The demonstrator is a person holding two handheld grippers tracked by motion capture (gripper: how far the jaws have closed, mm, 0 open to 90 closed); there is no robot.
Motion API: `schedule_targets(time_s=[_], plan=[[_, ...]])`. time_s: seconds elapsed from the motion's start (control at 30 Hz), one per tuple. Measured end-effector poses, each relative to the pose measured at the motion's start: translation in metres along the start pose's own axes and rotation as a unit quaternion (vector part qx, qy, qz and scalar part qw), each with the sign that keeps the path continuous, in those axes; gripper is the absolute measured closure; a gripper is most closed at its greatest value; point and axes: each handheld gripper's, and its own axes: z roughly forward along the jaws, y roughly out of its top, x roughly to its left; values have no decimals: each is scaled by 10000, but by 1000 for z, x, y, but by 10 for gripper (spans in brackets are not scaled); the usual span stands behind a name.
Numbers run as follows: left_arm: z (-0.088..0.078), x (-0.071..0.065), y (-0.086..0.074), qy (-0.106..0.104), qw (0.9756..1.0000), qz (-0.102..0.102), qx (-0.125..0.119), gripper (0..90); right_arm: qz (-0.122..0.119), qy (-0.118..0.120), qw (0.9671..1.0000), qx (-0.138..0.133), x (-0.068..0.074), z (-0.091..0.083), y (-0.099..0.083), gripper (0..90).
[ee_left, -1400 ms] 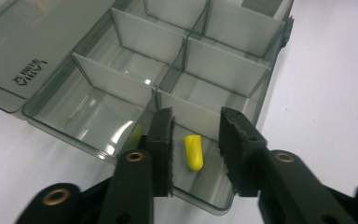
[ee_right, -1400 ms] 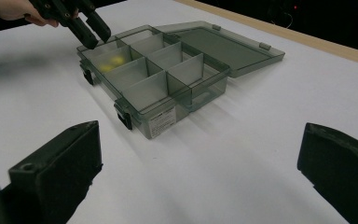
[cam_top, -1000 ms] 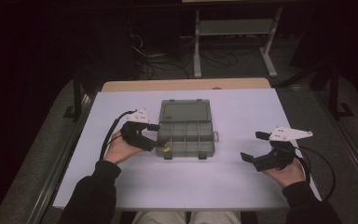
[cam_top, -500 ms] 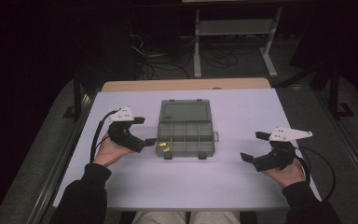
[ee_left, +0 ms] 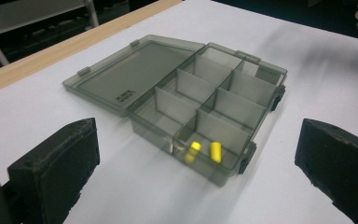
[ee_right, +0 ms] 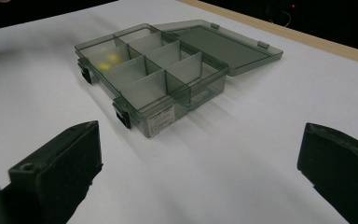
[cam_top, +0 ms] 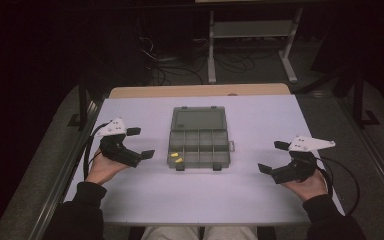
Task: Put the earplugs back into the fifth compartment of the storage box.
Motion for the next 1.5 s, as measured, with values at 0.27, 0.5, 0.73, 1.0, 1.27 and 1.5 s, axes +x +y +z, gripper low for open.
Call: schedule_targets(time_s=[0.27,0.5,0.73,1.0,1.27,1.5], plan=[[-12,2,-12,106,9999,-76,4,0,1,-2,10000,2,0,0,0,0],[-18,2,-22,214,9997,-96,-14,0,6,-15,10000,15,-1,0,0,0],[-30,3,-31,433,9988,-180,-170,0,10,-17,10000,11,-1,0,-1,0],[-41,2,-41,719,9964,-278,-365,0,29,-37,10000,-19,0,0,-1,0],[-54,1,-51,858,9944,-363,-495,0,83,-93,9999,-51,0,-2,-3,0],[-69,4,-59,1070,9907,-473,-687,0,119,-107,9998,-91,0,-3,-4,0]])
